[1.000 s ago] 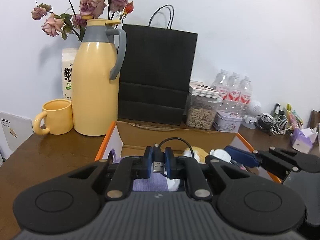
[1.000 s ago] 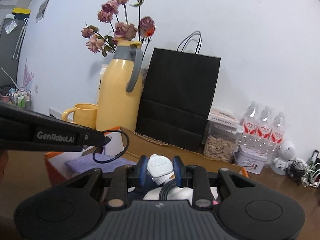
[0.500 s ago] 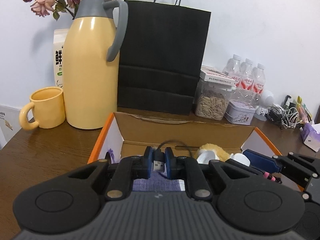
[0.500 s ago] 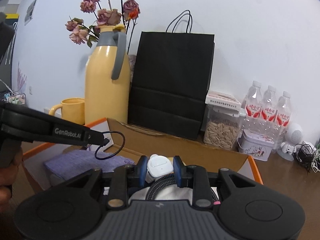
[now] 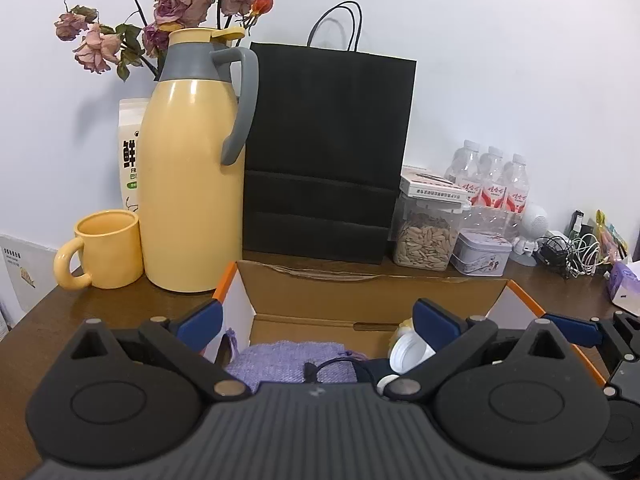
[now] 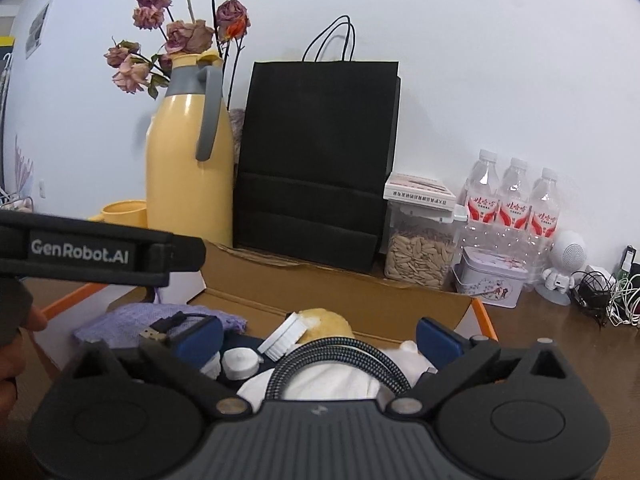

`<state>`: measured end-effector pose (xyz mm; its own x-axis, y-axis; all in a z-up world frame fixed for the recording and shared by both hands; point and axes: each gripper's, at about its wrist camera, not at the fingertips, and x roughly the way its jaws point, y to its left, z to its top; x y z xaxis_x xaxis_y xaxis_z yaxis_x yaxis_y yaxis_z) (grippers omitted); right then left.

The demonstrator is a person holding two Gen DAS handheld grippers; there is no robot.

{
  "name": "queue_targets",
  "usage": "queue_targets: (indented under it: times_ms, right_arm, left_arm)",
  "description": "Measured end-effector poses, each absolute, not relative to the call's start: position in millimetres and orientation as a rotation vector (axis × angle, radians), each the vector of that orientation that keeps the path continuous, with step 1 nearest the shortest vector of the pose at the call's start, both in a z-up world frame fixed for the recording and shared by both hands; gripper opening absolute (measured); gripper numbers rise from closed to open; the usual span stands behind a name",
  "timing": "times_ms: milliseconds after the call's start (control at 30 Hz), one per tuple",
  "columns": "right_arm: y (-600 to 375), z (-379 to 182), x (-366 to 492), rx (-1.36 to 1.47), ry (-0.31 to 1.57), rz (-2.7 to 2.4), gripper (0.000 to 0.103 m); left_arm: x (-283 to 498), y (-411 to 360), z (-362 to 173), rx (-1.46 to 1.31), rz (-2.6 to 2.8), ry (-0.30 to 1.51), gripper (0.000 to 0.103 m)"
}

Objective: Organize objects
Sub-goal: 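Lower both items into the box and open both tools, then withdraw both tools and move the right tool toward the white bottle caps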

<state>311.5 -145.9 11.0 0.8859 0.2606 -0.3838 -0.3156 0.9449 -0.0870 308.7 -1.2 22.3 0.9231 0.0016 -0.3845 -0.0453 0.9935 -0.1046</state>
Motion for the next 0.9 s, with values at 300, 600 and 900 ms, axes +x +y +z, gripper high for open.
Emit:
queue_targets:
  times_ms: [300, 600, 900]
  right_arm:
    - [-146.6, 15.0, 307.9, -0.156, 0.371, 0.302, 0.103]
    - [-163.8, 31.6, 284.7, -0.147, 0.329, 0.3, 0.103]
    - [-188.9, 33.3, 237.5, -0.18, 0.339, 0.295, 0.103]
  left_arm:
    - [307.3, -1.2, 23.3, -0.112, 0.026, 0.4, 0.103]
    - [279.5, 1.7, 39.9, -0.111, 0.021, 0.356, 0.103]
    - [231.8, 4.2, 36.1, -0.117, 0.031, 0.405, 0.103]
